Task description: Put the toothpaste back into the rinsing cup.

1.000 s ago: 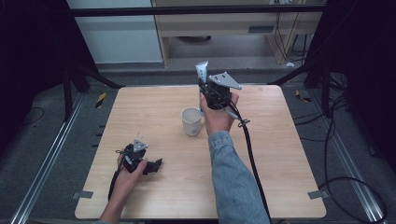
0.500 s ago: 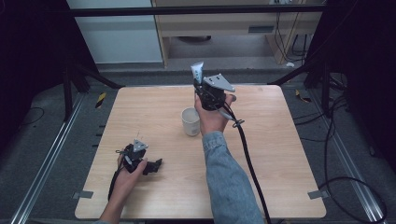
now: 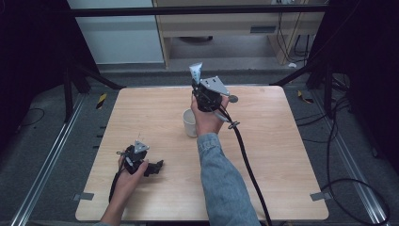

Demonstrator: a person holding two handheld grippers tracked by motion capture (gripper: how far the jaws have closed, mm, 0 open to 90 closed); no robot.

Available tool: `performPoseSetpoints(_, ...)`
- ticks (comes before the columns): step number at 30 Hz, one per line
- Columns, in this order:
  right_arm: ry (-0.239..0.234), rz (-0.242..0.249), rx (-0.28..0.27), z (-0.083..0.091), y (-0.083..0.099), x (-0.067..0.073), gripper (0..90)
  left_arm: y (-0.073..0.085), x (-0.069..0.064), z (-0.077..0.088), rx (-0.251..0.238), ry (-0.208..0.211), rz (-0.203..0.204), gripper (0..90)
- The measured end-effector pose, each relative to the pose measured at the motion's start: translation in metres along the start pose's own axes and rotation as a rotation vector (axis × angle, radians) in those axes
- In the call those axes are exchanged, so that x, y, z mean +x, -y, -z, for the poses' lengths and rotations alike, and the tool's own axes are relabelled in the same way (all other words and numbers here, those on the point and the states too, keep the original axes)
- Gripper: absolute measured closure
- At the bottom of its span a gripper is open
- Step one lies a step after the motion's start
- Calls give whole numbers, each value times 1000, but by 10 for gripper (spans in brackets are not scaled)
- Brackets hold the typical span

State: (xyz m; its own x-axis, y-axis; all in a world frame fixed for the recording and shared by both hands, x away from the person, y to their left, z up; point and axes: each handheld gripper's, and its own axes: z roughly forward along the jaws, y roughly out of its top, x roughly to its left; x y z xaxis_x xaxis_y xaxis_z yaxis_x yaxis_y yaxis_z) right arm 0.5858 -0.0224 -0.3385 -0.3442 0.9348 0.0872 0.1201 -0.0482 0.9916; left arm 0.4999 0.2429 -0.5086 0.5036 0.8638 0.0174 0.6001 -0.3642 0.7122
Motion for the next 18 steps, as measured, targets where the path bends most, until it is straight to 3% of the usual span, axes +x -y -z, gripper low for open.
performPoseSetpoints(7, -3, 20, 19, -10, 12, 6, 784, 0, 0, 0, 2, 0, -2, 0)
performPoseSetpoints(18, 16, 1, 44, -15, 31, 3, 783, 0, 0, 0, 2, 1, -3, 0)
